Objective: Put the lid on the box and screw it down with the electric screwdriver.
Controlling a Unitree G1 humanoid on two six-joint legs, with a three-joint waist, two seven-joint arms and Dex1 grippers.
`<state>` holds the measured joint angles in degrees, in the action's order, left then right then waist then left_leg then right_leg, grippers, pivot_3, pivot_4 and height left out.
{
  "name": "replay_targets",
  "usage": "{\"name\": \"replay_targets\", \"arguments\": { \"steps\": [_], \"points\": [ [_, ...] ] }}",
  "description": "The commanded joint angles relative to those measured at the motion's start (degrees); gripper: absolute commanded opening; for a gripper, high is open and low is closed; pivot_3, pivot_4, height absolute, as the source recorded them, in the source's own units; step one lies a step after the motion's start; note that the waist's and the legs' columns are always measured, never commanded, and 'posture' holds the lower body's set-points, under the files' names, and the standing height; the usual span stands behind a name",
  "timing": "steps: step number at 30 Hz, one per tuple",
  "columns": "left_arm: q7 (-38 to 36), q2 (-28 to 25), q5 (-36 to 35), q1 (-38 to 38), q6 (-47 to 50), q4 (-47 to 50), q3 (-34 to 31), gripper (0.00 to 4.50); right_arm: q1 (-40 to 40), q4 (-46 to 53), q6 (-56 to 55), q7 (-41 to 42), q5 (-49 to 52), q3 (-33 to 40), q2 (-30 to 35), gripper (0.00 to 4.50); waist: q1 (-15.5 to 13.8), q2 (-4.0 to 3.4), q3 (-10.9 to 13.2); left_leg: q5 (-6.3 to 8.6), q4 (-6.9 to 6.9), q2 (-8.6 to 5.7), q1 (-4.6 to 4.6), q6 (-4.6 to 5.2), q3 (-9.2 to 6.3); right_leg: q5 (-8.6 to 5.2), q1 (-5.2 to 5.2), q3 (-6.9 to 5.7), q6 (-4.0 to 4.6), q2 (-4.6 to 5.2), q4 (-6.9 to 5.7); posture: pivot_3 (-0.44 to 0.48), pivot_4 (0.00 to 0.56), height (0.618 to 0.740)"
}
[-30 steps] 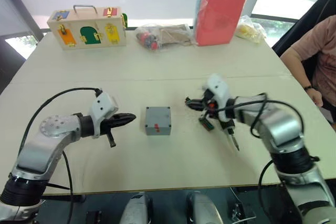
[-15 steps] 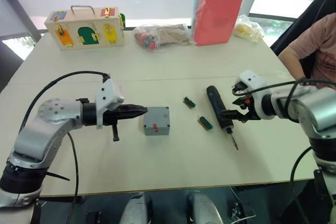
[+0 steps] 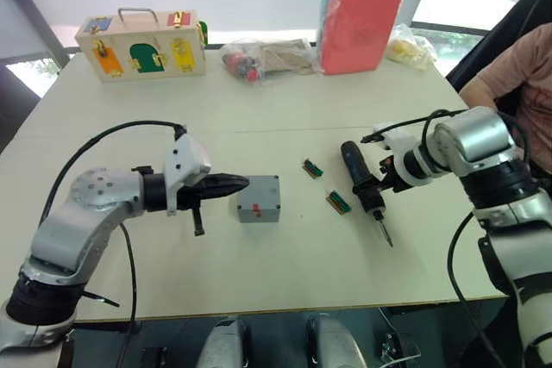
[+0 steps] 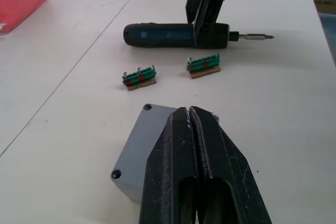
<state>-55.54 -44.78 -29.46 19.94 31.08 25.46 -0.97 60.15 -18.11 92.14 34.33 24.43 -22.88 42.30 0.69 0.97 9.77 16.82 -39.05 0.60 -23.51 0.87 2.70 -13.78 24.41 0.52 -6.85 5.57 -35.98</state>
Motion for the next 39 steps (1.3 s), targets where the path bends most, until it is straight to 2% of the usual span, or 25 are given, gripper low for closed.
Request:
{"name": "replay_targets", "arguments": {
  "steps": [1, 2, 5, 11, 12, 18, 22, 24, 27, 30, 34, 36, 39],
  "points": [
    [0.76, -0.44, -1.15, -0.30, -0.18, 2.96, -2.13, 0.00, 2.69, -2.59, -1.13, 1.45, -1.67, -4.29, 0.03, 4.44, 0.05, 0.00, 0.00, 0.00, 0.00, 0.00, 0.00, 0.00, 0.01, 0.00, 0.00, 0.00, 0.00, 0.00, 0.00, 0.000, 0.150, 0.730],
    [1.22, -0.29, -1.14, -0.04, 0.02, 3.29, -1.95, 0.00, 3.03, -3.54, -2.40, 2.41, -2.29, -5.93, 0.25, 4.44, 0.10, 0.00, 0.00, 0.00, 0.00, -0.01, 0.00, 0.00, 0.01, 0.00, 0.00, 0.01, 0.00, 0.00, -0.01, 0.000, 0.150, 0.730],
    [2.01, -0.13, -0.97, 0.01, -0.07, 3.83, -1.90, 0.00, 4.06, -4.82, -4.65, 5.06, -3.30, -9.96, 0.02, 3.88, 0.12, 0.00, 0.00, 0.00, 0.00, -0.03, 0.00, 0.00, 0.00, 0.00, 0.00, 0.00, 0.00, 0.00, 0.00, 0.000, 0.150, 0.730],
    [4.33, 0.84, -0.08, -0.10, -0.15, 4.55, -0.86, 0.00, 5.82, -10.28, -8.21, 8.85, -6.54, -13.12, -1.46, 1.99, 0.24, 0.03, -0.02, 0.00, 0.00, -0.03, 0.01, 0.00, 0.00, 0.00, 0.00, 0.00, -0.01, -0.01, -0.01, 0.000, 0.150, 0.730],
    [4.42, 0.89, -0.13, -0.14, -0.21, 4.51, -0.89, 0.00, 6.38, -11.70, -8.34, 9.08, -7.14, -12.94, -1.79, 1.88, 0.32, 0.03, -0.02, 0.00, -0.01, -0.03, 0.01, 0.00, 0.00, 0.00, 0.00, 0.00, -0.01, -0.01, -0.02, 0.000, 0.150, 0.730],
    [3.21, 0.99, 0.26, 1.61, -1.14, 1.86, -0.03, 0.00, 11.31, -18.11, -13.26, 8.93, -11.14, -8.49, -0.67, 1.87, 0.04, -0.02, 0.01, 0.00, -0.01, -0.03, 0.02, -0.01, 0.02, 0.01, 0.00, 0.00, -0.01, -0.02, -0.03, 0.000, 0.150, 0.730],
    [1.48, 0.10, 1.24, 2.63, -2.56, -0.79, -0.27, 0.00, 12.22, -10.78, -19.78, 9.19, -11.48, -2.56, 1.21, 1.87, 0.07, -0.33, 0.22, -0.01, -0.01, -0.11, -0.13, -0.02, 0.05, 0.01, 0.13, 0.03, -0.01, 0.01, -0.01, 0.000, 0.150, 0.730],
    [0.64, -0.52, 2.02, 3.21, -3.04, -1.67, 0.05, 0.00, 10.28, -2.95, -22.26, 10.66, -8.22, 3.24, 1.17, 1.87, 0.24, -0.38, 0.26, -0.01, -0.01, -0.11, -0.22, -0.02, 0.06, 0.01, 0.25, 0.04, -0.02, 0.00, -0.02, 0.000, 0.150, 0.730],
    [-0.51, -1.52, 4.47, 4.23, -4.48, -4.22, 1.00, 0.00, 3.54, 11.51, -34.28, 10.15, -2.64, 15.55, -3.21, 1.87, 0.54, -0.39, 0.27, -0.02, 0.02, -0.03, -0.47, -0.04, 0.06, 0.02, 0.55, 0.02, -0.03, -0.08, -0.07, 0.000, 0.150, 0.730],
    [-0.69, -1.27, 5.37, 5.23, -4.14, -5.31, 2.33, 0.00, -2.00, 19.76, -44.05, 6.10, 1.89, 25.38, -12.22, 1.87, 0.55, -0.40, 0.28, -0.04, 0.02, 0.19, -0.47, -0.07, 0.06, 0.02, 0.60, 0.02, -0.04, -0.33, -0.12, 0.000, 0.150, 0.730],
    [-2.45, -2.19, 7.34, 5.81, -5.62, -7.99, 3.06, 0.00, -8.83, 27.73, -55.73, 4.88, 3.17, 27.18, -20.24, 1.87, -0.37, -0.40, 0.28, -0.18, 0.01, 0.27, -0.66, -0.30, -0.01, 0.02, 0.65, -0.12, -0.01, -0.44, -0.16, 0.000, 0.150, 0.730],
    [-3.13, -2.27, 7.73, 5.64, -6.00, -8.79, 3.22, 0.00, -11.59, 29.70, -56.86, 4.52, 4.52, 27.13, -22.56, 1.87, -0.50, -0.40, 0.28, -0.22, -0.07, 0.23, -0.74, -0.38, -0.01, 0.08, 0.63, -0.15, 0.06, -0.35, -0.15, 0.000, 0.150, 0.730],
    [-3.84, -2.08, 8.18, 4.59, -5.96, -9.35, 3.79, 0.00, -19.12, 32.41, -67.00, 5.47, 0.97, 22.49, -26.01, 1.87, -0.44, -0.37, 0.26, -0.23, -0.12, 0.06, -0.74, -0.38, 0.02, 0.14, 0.53, -0.16, 0.14, -0.18, -0.13, 0.000, 0.150, 0.730]
  ]
}}
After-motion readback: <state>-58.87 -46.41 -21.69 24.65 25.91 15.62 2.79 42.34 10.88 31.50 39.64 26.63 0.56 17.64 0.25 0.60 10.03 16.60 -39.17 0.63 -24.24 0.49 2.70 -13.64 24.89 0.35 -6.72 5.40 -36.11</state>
